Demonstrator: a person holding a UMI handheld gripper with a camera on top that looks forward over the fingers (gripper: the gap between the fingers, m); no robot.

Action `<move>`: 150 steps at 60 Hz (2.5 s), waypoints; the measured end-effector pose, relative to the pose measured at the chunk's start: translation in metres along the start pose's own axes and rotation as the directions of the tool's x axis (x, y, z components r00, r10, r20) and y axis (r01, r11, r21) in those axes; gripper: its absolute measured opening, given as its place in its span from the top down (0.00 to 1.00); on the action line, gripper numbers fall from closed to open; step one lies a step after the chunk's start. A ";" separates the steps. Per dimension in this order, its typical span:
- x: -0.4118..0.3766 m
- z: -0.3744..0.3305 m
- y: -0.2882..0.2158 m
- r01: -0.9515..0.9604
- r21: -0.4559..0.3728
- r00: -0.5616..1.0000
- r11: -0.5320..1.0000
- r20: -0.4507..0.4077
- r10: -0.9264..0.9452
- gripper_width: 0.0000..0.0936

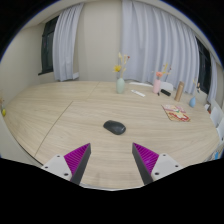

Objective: Arrange mouse

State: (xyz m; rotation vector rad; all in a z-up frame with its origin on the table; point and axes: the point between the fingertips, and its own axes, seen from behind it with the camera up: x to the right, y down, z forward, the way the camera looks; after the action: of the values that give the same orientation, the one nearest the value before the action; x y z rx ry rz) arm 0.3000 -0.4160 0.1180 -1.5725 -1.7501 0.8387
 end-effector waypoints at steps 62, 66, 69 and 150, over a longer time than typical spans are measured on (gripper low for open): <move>0.073 0.281 -0.044 -0.086 -0.040 0.996 0.995 -0.040 0.085 0.09; 0.077 0.285 -0.046 -0.087 -0.038 0.995 0.995 -0.048 0.085 0.11; 0.077 0.286 -0.047 -0.086 -0.036 0.995 0.996 -0.046 0.084 0.14; 0.523 0.356 -0.082 -0.206 0.003 0.947 0.979 -0.252 0.200 0.50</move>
State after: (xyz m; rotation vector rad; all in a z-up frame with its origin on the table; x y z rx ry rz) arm -0.0792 0.0819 -0.0081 -1.8116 -1.4414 0.6807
